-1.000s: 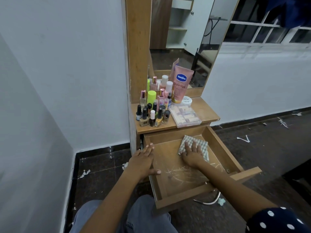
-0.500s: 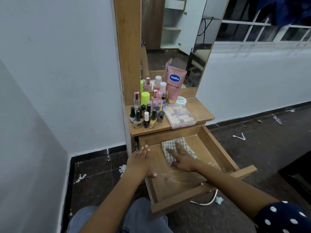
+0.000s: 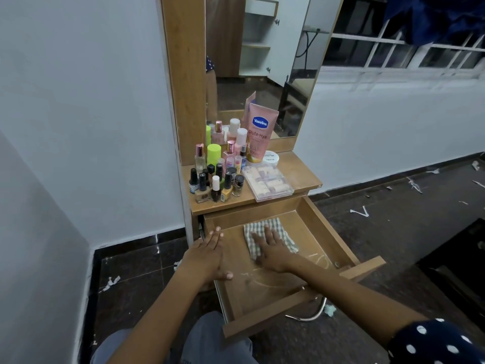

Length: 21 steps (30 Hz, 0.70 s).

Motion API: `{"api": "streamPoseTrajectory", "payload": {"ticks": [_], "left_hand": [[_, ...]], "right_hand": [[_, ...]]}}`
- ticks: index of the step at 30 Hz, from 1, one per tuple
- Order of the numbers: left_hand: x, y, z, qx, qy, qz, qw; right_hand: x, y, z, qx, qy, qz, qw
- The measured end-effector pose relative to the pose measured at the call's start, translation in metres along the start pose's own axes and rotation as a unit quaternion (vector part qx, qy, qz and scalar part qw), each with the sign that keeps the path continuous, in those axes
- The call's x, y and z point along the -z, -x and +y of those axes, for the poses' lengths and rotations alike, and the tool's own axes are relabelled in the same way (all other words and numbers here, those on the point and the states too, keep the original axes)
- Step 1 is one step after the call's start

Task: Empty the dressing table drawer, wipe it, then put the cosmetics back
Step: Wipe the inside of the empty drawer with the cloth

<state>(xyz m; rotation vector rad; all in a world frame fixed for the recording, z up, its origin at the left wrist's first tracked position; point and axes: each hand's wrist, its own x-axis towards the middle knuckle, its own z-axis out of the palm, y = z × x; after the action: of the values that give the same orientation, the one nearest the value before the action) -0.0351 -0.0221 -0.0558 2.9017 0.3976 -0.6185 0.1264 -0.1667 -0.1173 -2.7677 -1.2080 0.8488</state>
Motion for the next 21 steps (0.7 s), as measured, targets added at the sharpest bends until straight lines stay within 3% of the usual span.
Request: {"api": "streamPoseTrajectory", "payload": {"ticks": [5,13,21], "left_hand": [[0.002,0.001,0.002,0.006,0.006,-0.008,1.000],[0.004,0.003,0.004,0.008,-0.002,-0.017,1.000],[0.008,0.001,0.007,0.017,-0.022,-0.035,0.999]], "right_hand": [[0.011,-0.016,0.023,-0.075,-0.009,0.071,0.995],[0.025,-0.018,0.041,-0.128,0.004,0.082,0.988],[0.035,0.027,0.046,-0.175,-0.033,-0.002,0.984]]}}
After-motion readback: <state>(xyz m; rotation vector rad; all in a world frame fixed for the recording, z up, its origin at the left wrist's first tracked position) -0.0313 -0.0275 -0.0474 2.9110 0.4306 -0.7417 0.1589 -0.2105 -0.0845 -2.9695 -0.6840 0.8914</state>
